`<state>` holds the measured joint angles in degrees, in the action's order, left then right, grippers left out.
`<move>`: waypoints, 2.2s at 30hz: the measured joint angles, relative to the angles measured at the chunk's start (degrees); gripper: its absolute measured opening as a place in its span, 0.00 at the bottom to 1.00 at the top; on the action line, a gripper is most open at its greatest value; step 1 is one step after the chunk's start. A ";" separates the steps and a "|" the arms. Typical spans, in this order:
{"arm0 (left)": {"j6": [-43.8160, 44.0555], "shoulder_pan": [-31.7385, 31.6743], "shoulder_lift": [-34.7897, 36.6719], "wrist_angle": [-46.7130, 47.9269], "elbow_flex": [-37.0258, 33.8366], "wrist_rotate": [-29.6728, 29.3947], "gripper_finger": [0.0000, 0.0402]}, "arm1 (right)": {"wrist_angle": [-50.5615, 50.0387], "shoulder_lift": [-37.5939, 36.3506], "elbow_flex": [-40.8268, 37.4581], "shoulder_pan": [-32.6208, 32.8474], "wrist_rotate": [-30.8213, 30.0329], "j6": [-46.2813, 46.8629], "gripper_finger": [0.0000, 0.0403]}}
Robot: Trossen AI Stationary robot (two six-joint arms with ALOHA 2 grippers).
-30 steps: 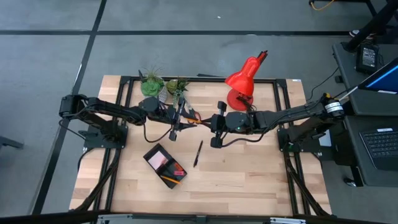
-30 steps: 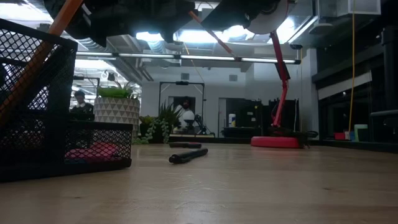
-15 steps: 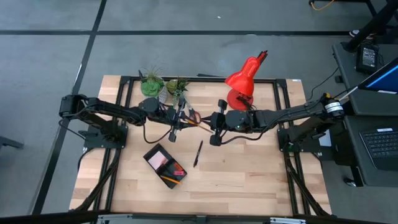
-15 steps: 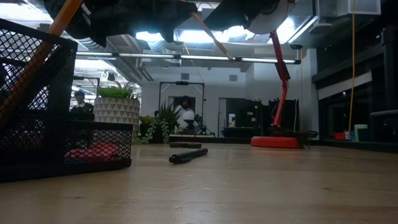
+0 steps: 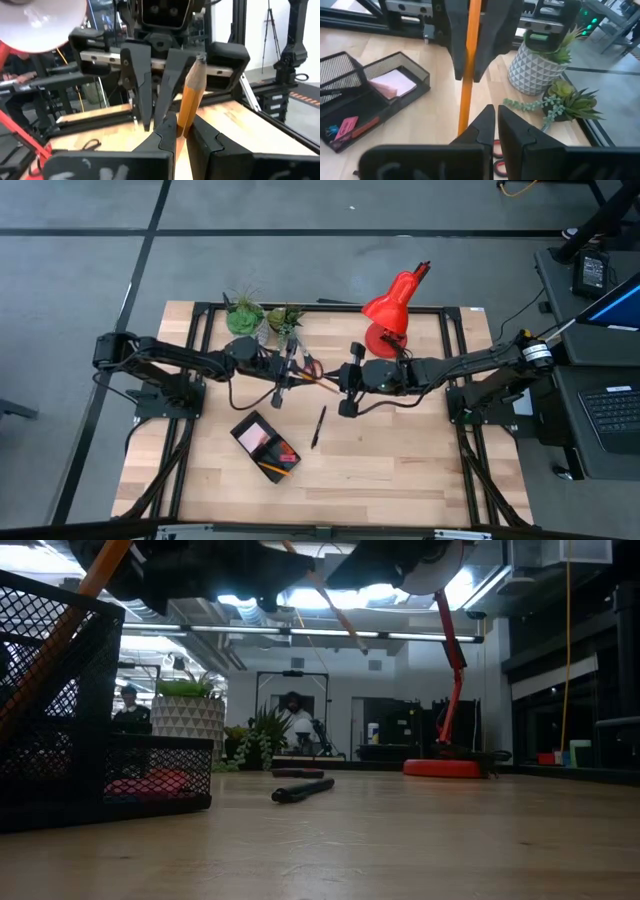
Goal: Pick and place office supplies into organizer
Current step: Put the yellow pencil into the black desk organizer
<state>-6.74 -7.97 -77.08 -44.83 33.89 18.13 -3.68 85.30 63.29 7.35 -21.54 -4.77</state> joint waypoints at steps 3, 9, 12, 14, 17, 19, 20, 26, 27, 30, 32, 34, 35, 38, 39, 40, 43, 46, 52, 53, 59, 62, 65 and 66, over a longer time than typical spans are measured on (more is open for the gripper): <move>0.00 0.00 1.41 3.26 0.00 -0.11 0.04 | -1.57 0.00 0.00 0.10 0.14 1.28 0.03; -0.11 1.46 6.98 15.21 0.00 -6.67 0.04 | -4.51 0.00 0.00 1.99 0.15 3.01 0.01; -1.33 4.37 9.53 21.37 0.00 -12.90 0.04 | -4.95 0.00 0.00 3.53 0.13 3.18 0.01; -1.46 6.80 10.87 23.39 0.00 -15.98 0.04 | -4.95 0.00 0.00 4.54 0.06 3.19 0.00; -1.13 10.70 12.40 27.24 0.84 -19.92 0.04 | -5.48 0.00 0.00 6.16 -3.12 3.80 0.00; 0.35 13.52 13.01 31.87 2.30 -24.27 0.04 | -6.37 0.00 0.00 6.93 -4.83 3.83 0.00; 1.33 15.01 13.07 33.90 3.20 -26.79 0.04 | -6.49 0.00 0.00 7.25 -4.95 4.39 0.00; 6.21 24.13 13.14 40.37 5.35 -32.19 0.04 | -0.29 0.00 -4.25 8.65 -4.96 6.06 0.00; 6.95 25.71 13.14 40.22 5.35 -32.49 0.04 | 1.80 0.02 -5.63 8.92 -4.89 6.08 0.00; 9.64 30.74 13.14 39.99 5.35 -36.98 0.04 | 8.26 0.02 -9.55 9.77 -3.66 6.44 0.00; 11.44 33.80 13.17 40.35 5.55 -40.99 0.04 | 10.32 0.02 -11.52 10.31 -3.41 7.52 0.00; 14.12 36.35 13.31 43.56 7.32 -43.77 0.04 | 11.54 0.02 -12.20 10.96 -3.39 8.75 0.00; 15.69 37.42 13.31 45.67 8.80 -45.00 0.04 | 11.88 0.01 -12.39 11.29 -3.38 9.35 0.00; 20.30 40.84 13.10 52.96 13.14 -49.75 0.04 | 12.50 0.00 -13.60 12.63 -3.39 11.17 0.00; 21.48 41.91 12.71 54.88 14.52 -51.09 0.04 | 13.32 0.00 -14.07 13.20 -3.39 11.74 0.00; 22.60 43.06 12.26 56.79 15.86 -51.73 0.04 | 14.25 0.00 -14.40 13.82 -3.35 11.98 0.00; 26.02 46.14 10.10 60.69 19.44 -52.94 0.04 | 16.85 0.00 -15.99 15.54 -3.31 12.66 0.00; 27.95 49.06 6.68 63.21 22.87 -55.36 0.04 | 20.78 0.00 -17.63 17.15 -3.30 13.69 0.00; 30.80 52.93 -1.62 72.06 32.50 -58.73 0.04 | 28.73 0.00 -20.63 20.00 -3.34 13.54 0.00; 31.66 53.38 -2.83 74.20 34.23 -59.55 0.04 | 28.92 0.00 -20.63 20.48 -3.35 13.54 0.00; 37.68 55.01 -7.90 83.13 40.37 -62.52 0.04 | 29.77 0.00 -20.72 22.49 -3.35 13.28 0.00; 39.49 55.62 -8.65 84.27 41.50 -62.99 0.04 | 29.68 0.00 -20.72 22.78 -3.33 13.25 0.00; 42.30 56.05 -8.70 86.11 42.02 -61.46 0.04 | 29.65 0.00 -20.72 22.75 -3.35 13.48 0.00; 43.61 56.27 -8.70 87.16 42.39 -61.30 0.04 | 29.63 0.00 -20.72 22.75 -3.35 13.48 0.00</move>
<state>36.87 48.30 -85.78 42.33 76.28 -43.18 25.95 85.30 42.57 30.11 -24.89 8.71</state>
